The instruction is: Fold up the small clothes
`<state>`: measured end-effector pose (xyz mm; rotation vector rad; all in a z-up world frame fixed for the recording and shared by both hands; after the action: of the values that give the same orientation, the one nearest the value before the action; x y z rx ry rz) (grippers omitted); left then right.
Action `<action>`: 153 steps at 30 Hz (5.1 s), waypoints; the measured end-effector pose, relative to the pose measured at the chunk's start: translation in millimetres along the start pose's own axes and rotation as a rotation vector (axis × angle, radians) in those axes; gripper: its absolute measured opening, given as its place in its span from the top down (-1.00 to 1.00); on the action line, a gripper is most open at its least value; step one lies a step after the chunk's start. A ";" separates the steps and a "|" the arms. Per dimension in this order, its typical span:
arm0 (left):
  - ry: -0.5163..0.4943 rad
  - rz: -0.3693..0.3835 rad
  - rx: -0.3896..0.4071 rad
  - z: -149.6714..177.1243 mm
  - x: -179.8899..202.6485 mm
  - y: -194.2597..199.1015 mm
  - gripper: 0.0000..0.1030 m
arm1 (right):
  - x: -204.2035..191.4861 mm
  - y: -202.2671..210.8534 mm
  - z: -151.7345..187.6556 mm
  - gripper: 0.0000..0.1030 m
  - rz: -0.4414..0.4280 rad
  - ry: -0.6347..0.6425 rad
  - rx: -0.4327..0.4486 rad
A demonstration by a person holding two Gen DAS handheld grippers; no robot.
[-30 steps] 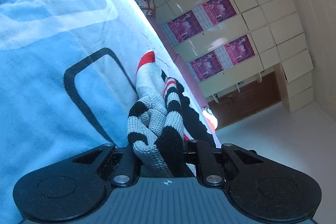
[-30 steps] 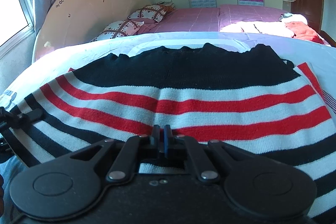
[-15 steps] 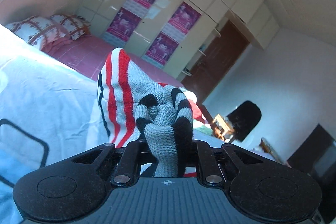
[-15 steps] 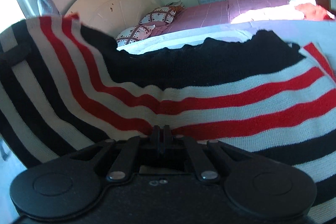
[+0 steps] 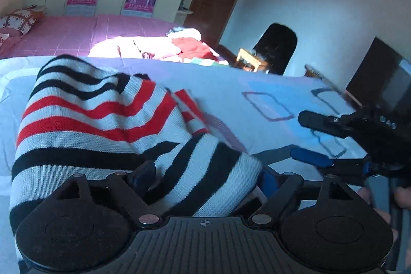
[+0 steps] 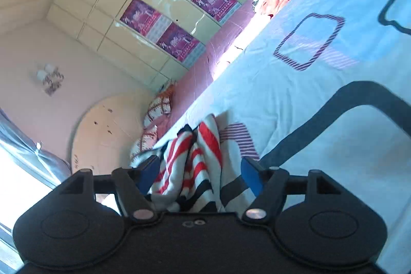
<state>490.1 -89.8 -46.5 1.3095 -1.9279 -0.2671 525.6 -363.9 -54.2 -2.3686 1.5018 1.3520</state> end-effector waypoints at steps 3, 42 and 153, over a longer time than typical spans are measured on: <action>0.030 0.028 0.058 -4.8 -7.1 50.5 -0.58 | -0.3 4.7 -0.5 -0.36 -0.068 -0.033 -0.013; 0.311 -0.219 0.099 -28.8 -157.8 13.0 -0.58 | -110.1 -73.0 21.9 0.49 -0.080 0.449 -0.193; 0.006 -0.331 0.038 28.4 -114.1 68.3 -0.77 | -33.3 3.9 69.5 -0.40 -0.024 0.171 -0.216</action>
<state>442.1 32.3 -82.4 1.6516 -1.7114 -0.3909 472.5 -311.4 -73.4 -2.6863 1.4249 1.4052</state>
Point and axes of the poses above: each gripper's, at about its wrist camera, not at the fingertips, and y roughly against the way its jaws point, x to its right, z to its underside, the point moved 9 cm from there along -y, roughly the way its jaws point, and after that the axes turned 11 degrees about y, right-handed, at the moved point
